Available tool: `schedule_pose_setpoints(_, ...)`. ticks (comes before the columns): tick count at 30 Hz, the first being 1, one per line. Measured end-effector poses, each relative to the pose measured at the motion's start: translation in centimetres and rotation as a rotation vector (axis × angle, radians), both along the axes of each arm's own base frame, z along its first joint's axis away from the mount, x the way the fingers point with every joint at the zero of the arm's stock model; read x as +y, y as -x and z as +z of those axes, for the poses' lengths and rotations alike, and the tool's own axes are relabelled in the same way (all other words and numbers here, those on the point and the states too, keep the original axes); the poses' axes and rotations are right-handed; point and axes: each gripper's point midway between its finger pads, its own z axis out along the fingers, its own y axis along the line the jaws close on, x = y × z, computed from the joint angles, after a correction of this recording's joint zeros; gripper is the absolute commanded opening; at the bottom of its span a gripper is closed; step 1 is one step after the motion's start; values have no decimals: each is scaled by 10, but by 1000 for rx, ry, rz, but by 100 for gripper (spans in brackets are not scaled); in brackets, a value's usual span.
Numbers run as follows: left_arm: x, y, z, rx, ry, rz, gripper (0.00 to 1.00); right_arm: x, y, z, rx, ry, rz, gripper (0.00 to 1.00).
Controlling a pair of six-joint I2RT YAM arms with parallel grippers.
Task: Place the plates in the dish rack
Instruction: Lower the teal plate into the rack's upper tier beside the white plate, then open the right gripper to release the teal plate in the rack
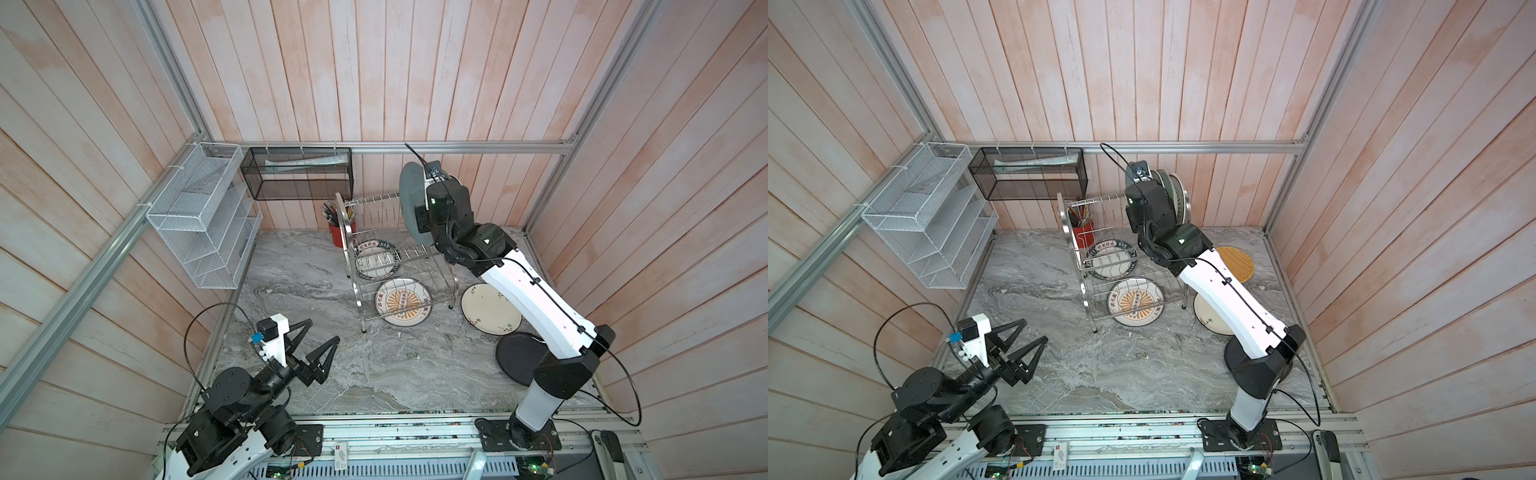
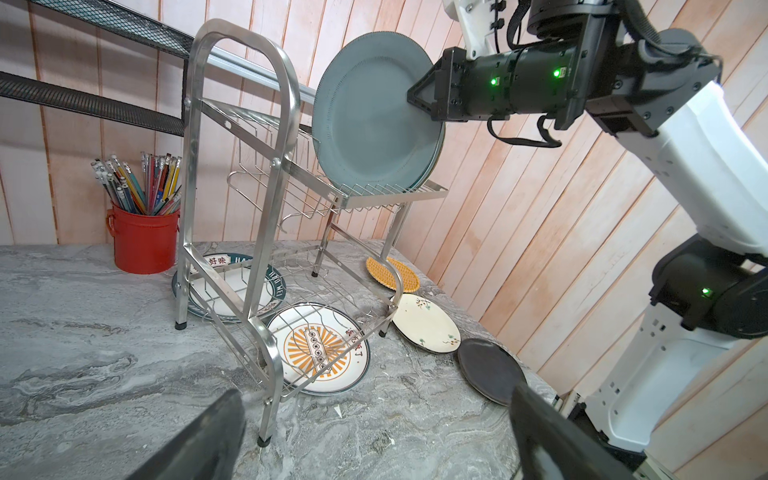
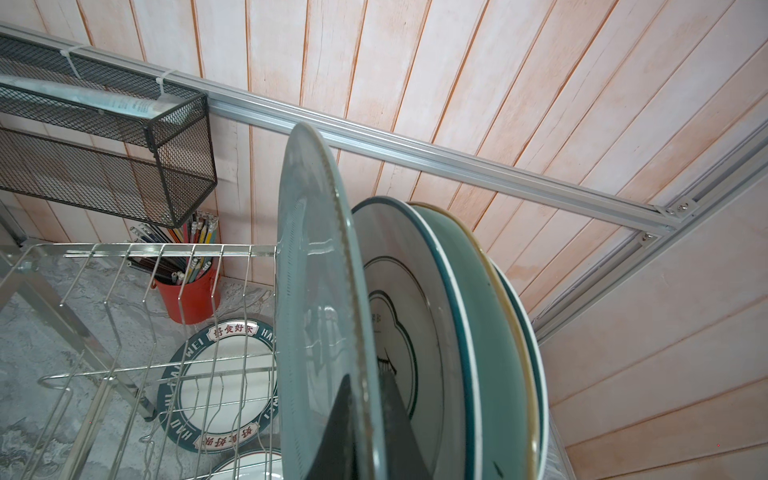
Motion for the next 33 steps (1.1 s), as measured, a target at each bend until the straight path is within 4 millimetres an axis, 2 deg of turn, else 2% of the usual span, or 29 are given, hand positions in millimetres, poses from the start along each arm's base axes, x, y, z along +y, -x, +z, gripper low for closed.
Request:
schedule_pose_setpoints(9, 0, -1, 0, 1, -1, 3, 100, -3, 5, 0, -4, -10, -4, 0)
schedule_pose_setpoints(12, 0, 0, 0, 1, -1, 1, 100, -3, 5, 1, -6, -10, -3, 9)
schedule_pose_setpoints(23, 0, 0, 0, 3, 1, -2, 100, -2, 4, 2, -1, -19, 18, 18)
schedule_pose_setpoints(27, -1, 0, 0, 3, 1, -7, 100, -4, 2, 1, 3, -22, 17, 26)
schedule_pose_setpoints(33, -1, 1, 0, 3, 1, -9, 100, -6, 1, 3, 1, -27, 16, 27)
